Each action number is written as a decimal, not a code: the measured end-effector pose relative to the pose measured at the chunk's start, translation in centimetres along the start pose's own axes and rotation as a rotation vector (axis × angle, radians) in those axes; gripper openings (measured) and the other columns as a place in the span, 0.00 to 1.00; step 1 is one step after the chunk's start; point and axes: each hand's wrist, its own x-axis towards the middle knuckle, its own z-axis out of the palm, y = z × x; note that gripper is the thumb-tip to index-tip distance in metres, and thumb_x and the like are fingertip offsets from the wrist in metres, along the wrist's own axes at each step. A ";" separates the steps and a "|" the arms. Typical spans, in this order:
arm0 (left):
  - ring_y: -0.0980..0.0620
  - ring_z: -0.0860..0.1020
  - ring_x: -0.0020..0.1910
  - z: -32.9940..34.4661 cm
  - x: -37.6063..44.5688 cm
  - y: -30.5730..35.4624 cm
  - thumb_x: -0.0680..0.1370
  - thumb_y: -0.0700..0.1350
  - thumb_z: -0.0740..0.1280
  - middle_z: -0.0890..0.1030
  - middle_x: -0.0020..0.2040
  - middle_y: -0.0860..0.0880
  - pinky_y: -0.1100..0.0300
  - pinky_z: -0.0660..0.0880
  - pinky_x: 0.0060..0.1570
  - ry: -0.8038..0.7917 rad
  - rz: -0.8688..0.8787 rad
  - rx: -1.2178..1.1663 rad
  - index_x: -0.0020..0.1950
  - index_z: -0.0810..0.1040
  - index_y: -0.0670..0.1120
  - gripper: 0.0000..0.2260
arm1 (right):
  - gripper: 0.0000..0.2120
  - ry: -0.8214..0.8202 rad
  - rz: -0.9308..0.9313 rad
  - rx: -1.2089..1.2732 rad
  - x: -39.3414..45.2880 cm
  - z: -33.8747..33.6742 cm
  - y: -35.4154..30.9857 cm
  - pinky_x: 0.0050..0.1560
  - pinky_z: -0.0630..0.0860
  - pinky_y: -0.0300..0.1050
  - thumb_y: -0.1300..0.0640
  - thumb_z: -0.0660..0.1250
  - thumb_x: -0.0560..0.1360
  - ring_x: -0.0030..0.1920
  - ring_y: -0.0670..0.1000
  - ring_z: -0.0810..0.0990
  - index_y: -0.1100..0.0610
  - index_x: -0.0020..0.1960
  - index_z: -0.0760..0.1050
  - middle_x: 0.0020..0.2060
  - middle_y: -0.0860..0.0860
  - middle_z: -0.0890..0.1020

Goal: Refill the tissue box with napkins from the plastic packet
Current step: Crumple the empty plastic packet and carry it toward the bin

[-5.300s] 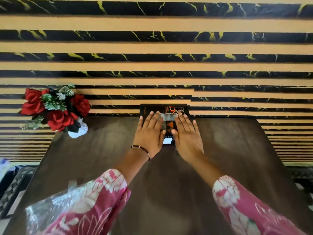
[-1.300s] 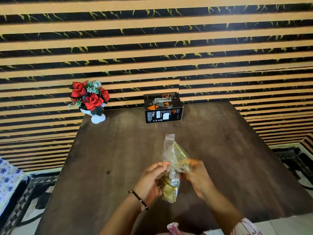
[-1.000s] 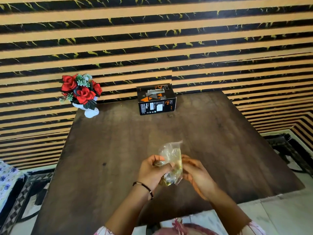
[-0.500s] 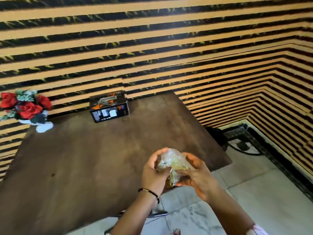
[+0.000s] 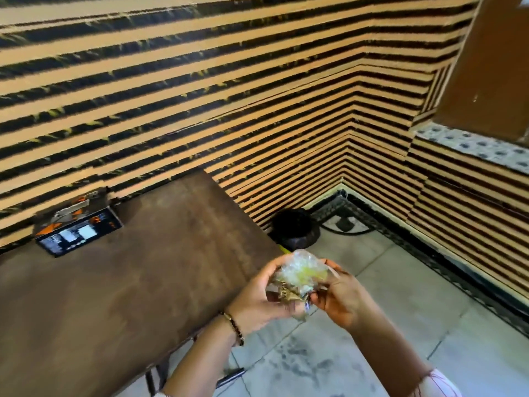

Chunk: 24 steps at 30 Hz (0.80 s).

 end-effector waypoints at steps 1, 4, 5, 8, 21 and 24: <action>0.55 0.76 0.60 0.5 0.7 0.0 0.59 0.47 0.78 0.76 0.62 0.51 0.57 0.74 0.59 -0.003 0.009 0.020 0.63 0.70 0.54 0.34 | 0.09 0.013 0.001 0.015 0.1 -0.6 -0.3 0.19 0.71 0.33 0.67 0.61 0.75 0.21 0.45 0.76 0.57 0.39 0.73 0.23 0.50 0.78; 0.56 0.76 0.59 1.6 3.0 0.1 0.57 0.49 0.78 0.77 0.60 0.51 0.59 0.74 0.58 0.047 0.040 0.083 0.59 0.73 0.59 0.32 | 0.10 0.043 -0.016 0.055 1.0 -2.1 -1.3 0.18 0.69 0.33 0.68 0.61 0.75 0.21 0.44 0.75 0.56 0.38 0.72 0.23 0.50 0.77; 0.56 0.76 0.59 1.9 4.1 0.1 0.57 0.51 0.78 0.78 0.60 0.52 0.60 0.74 0.58 0.065 0.047 0.107 0.58 0.73 0.61 0.31 | 0.10 0.050 -0.030 0.066 1.5 -2.5 -1.8 0.18 0.70 0.33 0.68 0.60 0.75 0.21 0.44 0.75 0.57 0.38 0.72 0.22 0.50 0.77; 0.55 0.77 0.57 2.2 6.9 0.2 0.57 0.50 0.78 0.79 0.57 0.51 0.58 0.75 0.58 0.140 0.040 0.122 0.54 0.76 0.63 0.28 | 0.09 0.042 -0.069 0.080 3.1 -3.4 -3.1 0.19 0.72 0.34 0.69 0.59 0.76 0.23 0.46 0.77 0.59 0.42 0.74 0.25 0.52 0.79; 0.55 0.80 0.35 -0.8 26.7 1.9 0.68 0.33 0.71 0.82 0.44 0.43 0.65 0.75 0.27 0.275 -0.046 -0.274 0.49 0.79 0.47 0.13 | 0.16 -0.047 -0.275 -0.448 15.7 -5.6 -14.7 0.41 0.74 0.44 0.58 0.72 0.65 0.41 0.47 0.80 0.51 0.53 0.79 0.40 0.49 0.85; 0.49 0.81 0.40 -0.9 31.1 2.5 0.67 0.33 0.72 0.82 0.46 0.42 0.62 0.78 0.31 0.268 -0.056 -0.310 0.47 0.79 0.47 0.13 | 0.12 0.036 -0.362 -0.584 19.4 -6.1 -17.1 0.38 0.73 0.45 0.59 0.73 0.66 0.39 0.48 0.78 0.50 0.49 0.78 0.38 0.49 0.84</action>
